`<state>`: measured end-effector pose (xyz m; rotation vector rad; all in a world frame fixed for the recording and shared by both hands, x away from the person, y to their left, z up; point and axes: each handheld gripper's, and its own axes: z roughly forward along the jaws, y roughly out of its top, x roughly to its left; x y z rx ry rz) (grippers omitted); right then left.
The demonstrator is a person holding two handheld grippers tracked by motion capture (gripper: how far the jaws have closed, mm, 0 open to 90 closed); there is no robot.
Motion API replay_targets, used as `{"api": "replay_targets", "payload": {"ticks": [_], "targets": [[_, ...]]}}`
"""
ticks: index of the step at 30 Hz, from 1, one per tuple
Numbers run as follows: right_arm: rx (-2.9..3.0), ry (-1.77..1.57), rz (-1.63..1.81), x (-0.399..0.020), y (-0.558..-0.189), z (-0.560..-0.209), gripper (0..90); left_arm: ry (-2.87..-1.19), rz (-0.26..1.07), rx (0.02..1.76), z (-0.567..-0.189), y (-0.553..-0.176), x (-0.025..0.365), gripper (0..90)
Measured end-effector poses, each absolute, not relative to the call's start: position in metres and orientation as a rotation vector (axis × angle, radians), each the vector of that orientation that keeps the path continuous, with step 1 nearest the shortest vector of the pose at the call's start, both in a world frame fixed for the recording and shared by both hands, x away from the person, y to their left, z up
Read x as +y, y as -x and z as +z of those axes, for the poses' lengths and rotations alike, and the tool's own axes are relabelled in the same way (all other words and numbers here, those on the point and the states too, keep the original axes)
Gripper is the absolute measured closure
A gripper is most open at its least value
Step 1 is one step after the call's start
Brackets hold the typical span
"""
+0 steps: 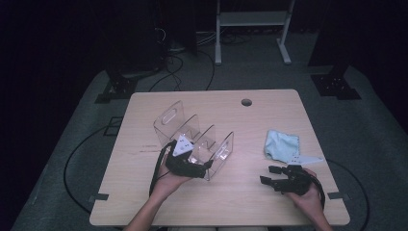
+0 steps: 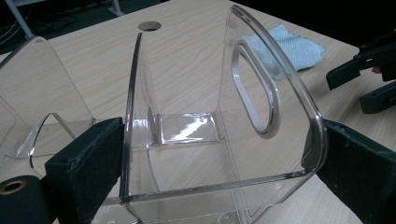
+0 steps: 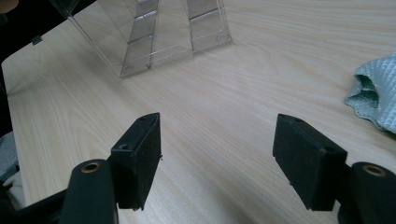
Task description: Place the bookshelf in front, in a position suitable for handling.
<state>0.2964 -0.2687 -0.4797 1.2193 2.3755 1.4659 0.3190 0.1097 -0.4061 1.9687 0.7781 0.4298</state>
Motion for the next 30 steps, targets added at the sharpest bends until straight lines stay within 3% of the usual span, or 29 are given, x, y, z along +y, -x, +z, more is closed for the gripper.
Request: {"api": "replay_targets", "payload": {"ticks": [16,30], "targets": [[2.374,-1.235,1.468,-0.269,-0.296,-0.480,31.8,-1.872,0.491,0.737,-0.389,-0.309,0.144,1.9],[2.379,-1.236,1.458,-0.268,-0.297,-0.482,31.8,-1.878,0.536,0.807,-0.419,-0.314,0.177,1.8]]}}
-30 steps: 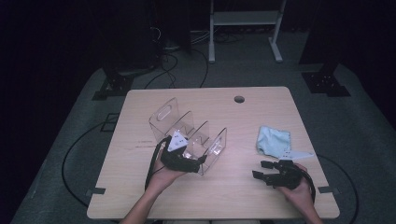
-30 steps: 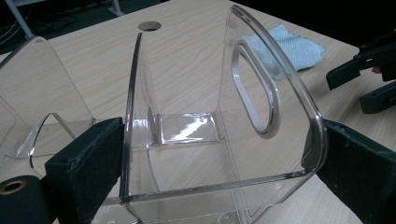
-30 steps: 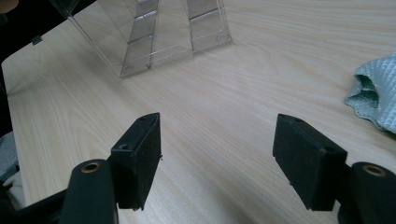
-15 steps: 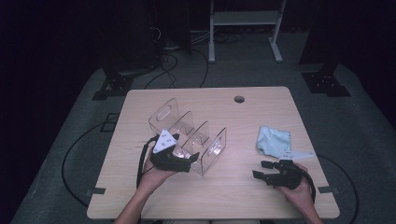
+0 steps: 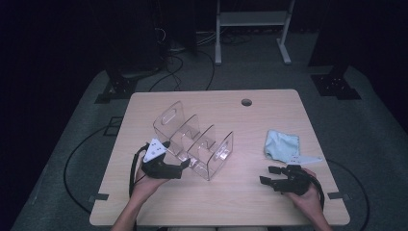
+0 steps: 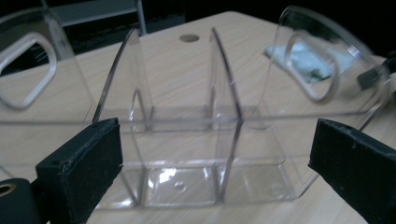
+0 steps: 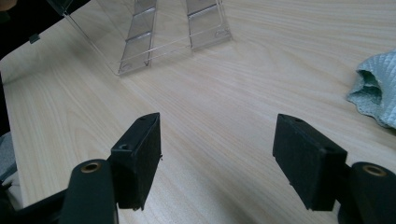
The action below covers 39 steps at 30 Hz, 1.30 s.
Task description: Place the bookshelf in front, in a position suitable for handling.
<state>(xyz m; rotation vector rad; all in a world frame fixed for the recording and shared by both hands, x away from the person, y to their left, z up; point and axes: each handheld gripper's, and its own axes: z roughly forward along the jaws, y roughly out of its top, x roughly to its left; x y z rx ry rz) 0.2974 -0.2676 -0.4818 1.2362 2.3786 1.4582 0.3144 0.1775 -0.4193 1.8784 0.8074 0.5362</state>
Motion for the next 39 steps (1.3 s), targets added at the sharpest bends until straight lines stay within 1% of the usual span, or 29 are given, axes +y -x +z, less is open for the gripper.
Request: {"api": "replay_targets", "payload": {"ticks": [13,27,39], "targets": [[2.381,-1.231,1.459,-0.267,-0.297,-0.482,31.7,-1.903,0.494,0.855,-0.449,-0.324,0.186,1.8],[2.378,-1.230,1.465,-0.268,-0.297,-0.481,31.7,-1.943,0.463,0.881,-0.463,-0.338,0.181,1.8],[2.375,-1.226,1.465,-0.268,-0.297,-0.480,31.7,-1.936,0.456,0.927,-0.474,-0.350,0.179,1.8]]}}
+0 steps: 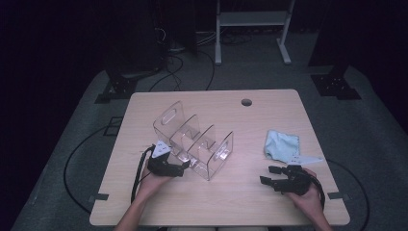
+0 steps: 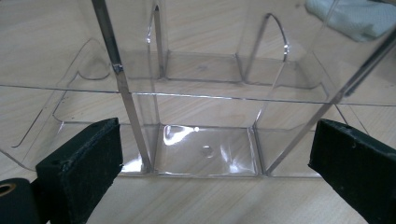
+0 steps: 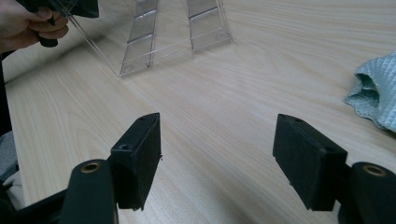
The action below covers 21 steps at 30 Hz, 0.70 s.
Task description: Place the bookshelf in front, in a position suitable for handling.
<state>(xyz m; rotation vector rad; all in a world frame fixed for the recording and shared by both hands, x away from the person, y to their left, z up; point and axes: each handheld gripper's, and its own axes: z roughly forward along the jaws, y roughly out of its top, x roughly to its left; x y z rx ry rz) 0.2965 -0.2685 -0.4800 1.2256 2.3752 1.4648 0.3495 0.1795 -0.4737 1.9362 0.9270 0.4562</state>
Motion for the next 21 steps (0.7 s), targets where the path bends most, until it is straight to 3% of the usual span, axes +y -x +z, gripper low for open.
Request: {"api": "replay_targets", "payload": {"ticks": [21], "targets": [[2.378,-1.233,1.447,-0.2714,-0.2993,-0.4796,31.7,-1.911,0.448,0.906,-0.4779,-0.3548,0.1743,6.1]]}}
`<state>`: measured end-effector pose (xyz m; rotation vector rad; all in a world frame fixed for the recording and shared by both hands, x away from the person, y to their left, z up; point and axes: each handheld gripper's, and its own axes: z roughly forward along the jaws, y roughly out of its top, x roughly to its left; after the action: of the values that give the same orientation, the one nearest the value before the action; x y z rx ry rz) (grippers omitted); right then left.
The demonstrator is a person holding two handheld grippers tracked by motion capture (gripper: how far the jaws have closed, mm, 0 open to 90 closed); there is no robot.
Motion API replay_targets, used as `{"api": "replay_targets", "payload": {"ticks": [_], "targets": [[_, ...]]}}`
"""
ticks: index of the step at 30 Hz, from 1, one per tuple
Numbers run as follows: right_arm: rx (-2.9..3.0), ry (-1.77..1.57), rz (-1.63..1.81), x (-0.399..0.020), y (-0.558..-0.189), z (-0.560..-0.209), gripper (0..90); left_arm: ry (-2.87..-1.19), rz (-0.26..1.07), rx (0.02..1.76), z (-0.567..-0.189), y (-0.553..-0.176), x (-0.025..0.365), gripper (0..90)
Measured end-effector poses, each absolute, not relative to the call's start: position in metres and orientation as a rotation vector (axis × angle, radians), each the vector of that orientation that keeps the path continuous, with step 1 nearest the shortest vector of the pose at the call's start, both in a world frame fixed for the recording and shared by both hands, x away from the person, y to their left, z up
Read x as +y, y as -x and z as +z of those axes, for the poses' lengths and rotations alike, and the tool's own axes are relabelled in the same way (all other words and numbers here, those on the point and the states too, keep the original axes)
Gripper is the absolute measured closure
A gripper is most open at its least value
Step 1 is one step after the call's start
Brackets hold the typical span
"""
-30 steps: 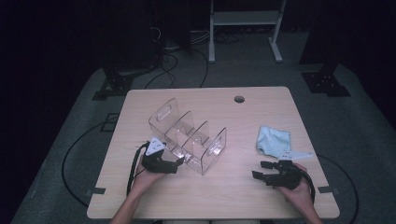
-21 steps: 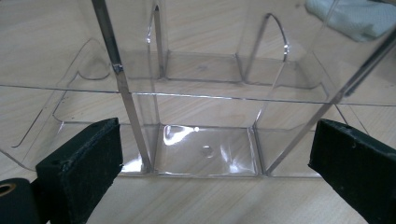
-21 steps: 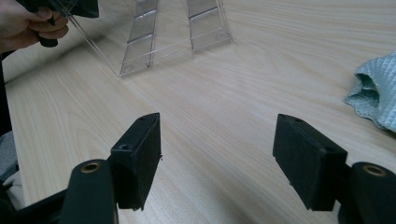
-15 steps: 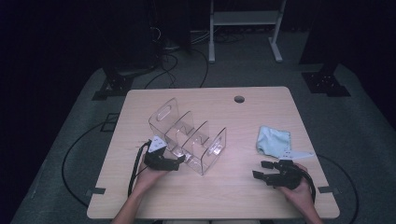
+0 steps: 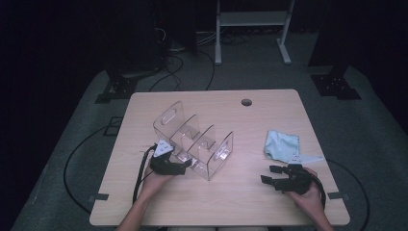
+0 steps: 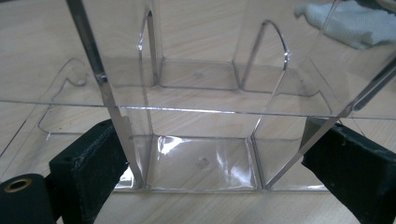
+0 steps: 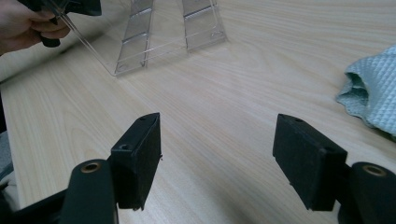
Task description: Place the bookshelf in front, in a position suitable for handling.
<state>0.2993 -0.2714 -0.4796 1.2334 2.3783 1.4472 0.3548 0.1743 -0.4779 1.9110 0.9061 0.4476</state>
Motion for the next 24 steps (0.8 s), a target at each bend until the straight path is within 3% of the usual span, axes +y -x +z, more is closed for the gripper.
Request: {"api": "replay_targets", "payload": {"ticks": [15,24], "targets": [[2.367,-1.250,1.346,-0.286,-0.311,-0.466,34.5,-1.935,0.472,0.889,-0.476,-0.349,0.169,7.6],[2.322,-1.332,1.207,-0.302,-0.341,-0.453,35.9,-1.938,0.470,0.882,-0.476,-0.341,0.165,7.6]]}}
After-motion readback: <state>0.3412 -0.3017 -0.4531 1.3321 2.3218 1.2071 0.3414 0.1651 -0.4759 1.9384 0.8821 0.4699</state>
